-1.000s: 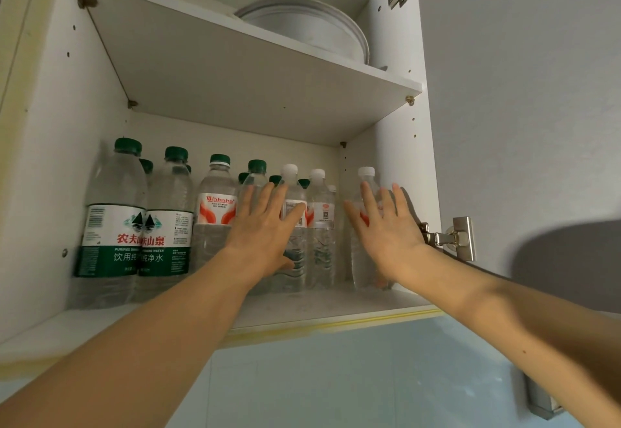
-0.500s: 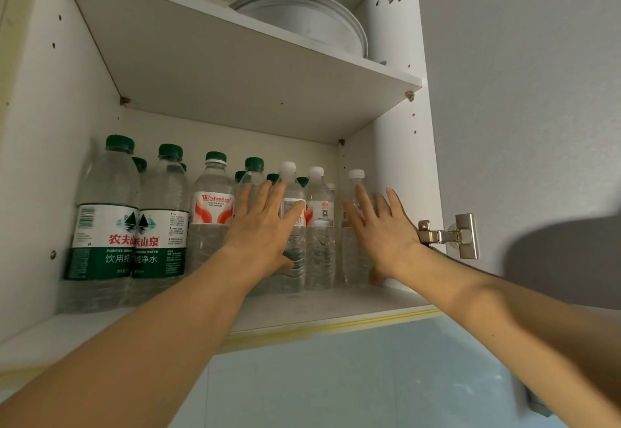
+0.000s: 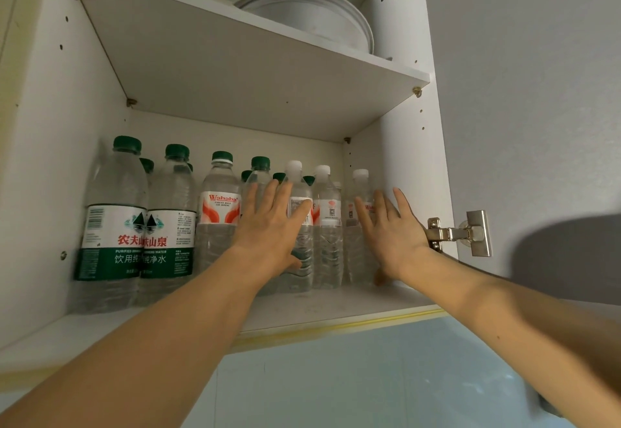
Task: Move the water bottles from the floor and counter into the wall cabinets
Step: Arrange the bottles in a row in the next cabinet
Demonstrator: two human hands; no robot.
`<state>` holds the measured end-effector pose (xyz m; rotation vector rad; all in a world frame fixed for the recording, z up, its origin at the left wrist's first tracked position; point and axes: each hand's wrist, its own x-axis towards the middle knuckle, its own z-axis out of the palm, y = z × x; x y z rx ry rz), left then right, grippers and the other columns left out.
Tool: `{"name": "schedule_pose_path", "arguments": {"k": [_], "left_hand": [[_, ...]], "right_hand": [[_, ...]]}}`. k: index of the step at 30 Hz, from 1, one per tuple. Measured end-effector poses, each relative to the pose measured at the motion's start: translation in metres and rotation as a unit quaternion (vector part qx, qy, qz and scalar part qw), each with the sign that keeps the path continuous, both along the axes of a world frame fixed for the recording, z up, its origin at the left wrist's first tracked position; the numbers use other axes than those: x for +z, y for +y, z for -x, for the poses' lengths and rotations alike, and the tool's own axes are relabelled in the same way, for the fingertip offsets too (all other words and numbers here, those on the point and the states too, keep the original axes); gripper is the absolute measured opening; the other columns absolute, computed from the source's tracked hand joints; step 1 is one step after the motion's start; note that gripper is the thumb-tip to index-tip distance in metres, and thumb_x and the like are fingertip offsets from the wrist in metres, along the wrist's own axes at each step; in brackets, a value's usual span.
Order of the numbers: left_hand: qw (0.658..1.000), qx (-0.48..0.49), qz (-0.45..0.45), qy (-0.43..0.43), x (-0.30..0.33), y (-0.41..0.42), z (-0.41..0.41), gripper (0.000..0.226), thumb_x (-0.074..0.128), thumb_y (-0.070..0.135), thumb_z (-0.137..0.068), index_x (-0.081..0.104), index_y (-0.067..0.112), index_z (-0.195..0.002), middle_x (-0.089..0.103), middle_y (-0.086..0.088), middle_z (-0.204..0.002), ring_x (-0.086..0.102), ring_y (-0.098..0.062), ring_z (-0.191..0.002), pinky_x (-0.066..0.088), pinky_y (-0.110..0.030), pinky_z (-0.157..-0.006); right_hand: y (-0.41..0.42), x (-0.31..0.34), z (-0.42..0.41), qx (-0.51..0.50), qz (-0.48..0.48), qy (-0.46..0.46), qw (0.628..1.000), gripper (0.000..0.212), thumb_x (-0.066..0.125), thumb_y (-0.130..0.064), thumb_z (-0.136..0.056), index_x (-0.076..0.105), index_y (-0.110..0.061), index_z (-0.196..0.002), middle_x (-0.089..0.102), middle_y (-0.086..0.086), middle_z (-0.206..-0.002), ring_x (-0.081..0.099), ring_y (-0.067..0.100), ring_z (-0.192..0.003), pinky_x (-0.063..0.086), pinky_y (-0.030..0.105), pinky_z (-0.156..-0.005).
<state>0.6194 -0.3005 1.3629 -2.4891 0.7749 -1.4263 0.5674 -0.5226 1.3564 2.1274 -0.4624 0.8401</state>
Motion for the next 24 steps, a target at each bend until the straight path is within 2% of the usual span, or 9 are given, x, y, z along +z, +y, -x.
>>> {"name": "schedule_pose_path", "arguments": {"k": [8,12,16,19,21,24], "left_hand": [[1.000,0.001,0.000,-0.005,0.000,0.000,-0.002,0.109,0.072,0.061,-0.082,0.003,0.027,-0.160,-0.010,-0.014,-0.166,-0.011,-0.039,-0.153,-0.003,-0.059,-0.123],[1.000,-0.008,-0.002,-0.006,0.000,0.003,-0.006,0.110,0.071,0.063,-0.081,0.002,0.027,-0.160,-0.011,-0.014,-0.166,-0.012,-0.038,-0.153,-0.002,-0.060,-0.123],[0.999,-0.023,-0.006,-0.027,-0.003,0.005,-0.005,0.105,0.072,0.061,-0.080,0.012,0.024,-0.159,-0.004,-0.015,-0.166,-0.006,-0.038,-0.154,0.003,-0.060,-0.124],[0.998,-0.064,0.016,-0.018,-0.005,0.013,0.008,0.093,0.072,0.056,-0.083,0.026,0.020,-0.156,0.012,-0.014,-0.165,0.007,-0.034,-0.153,0.005,-0.053,-0.125],[0.992,-0.106,0.072,-0.008,-0.005,0.021,0.022,0.078,0.070,0.052,-0.086,0.039,0.019,-0.150,0.027,-0.011,-0.160,0.022,-0.030,-0.148,0.018,-0.047,-0.121],[0.965,-0.173,0.195,0.037,-0.004,0.030,0.051,0.058,0.064,0.049,-0.093,0.050,0.017,-0.140,0.042,-0.006,-0.147,0.043,-0.025,-0.134,0.040,-0.043,-0.107]], "right_hand": [[0.001,-0.003,-0.009,0.010,-0.011,-0.001,1.000,0.139,0.071,-0.070,-0.075,-0.023,-0.005,-0.155,-0.004,0.029,-0.164,-0.002,0.039,-0.155,-0.003,0.062,-0.120],[0.002,-0.005,-0.008,0.019,-0.014,-0.011,1.000,0.136,0.071,-0.066,-0.077,-0.020,-0.003,-0.155,-0.003,0.028,-0.165,0.002,0.038,-0.155,-0.003,0.061,-0.121],[0.009,-0.008,0.004,0.067,-0.048,-0.046,0.996,0.117,0.073,-0.043,-0.084,-0.009,-0.005,-0.158,0.005,0.026,-0.165,0.011,0.037,-0.154,0.001,0.059,-0.122],[0.021,-0.014,0.020,0.146,-0.068,-0.074,0.984,0.098,0.074,-0.037,-0.082,0.017,-0.009,-0.157,0.034,0.022,-0.154,0.034,0.037,-0.142,0.013,0.056,-0.122],[0.028,-0.018,0.036,0.219,-0.086,-0.090,0.968,0.079,0.070,-0.032,-0.084,0.032,-0.010,-0.150,0.048,0.014,-0.141,0.046,0.033,-0.132,0.022,0.052,-0.120],[0.038,-0.021,0.071,0.316,-0.170,-0.097,0.928,0.056,0.062,-0.037,-0.092,0.045,-0.013,-0.141,0.051,0.010,-0.136,0.048,0.030,-0.126,0.037,0.044,-0.112]]}}
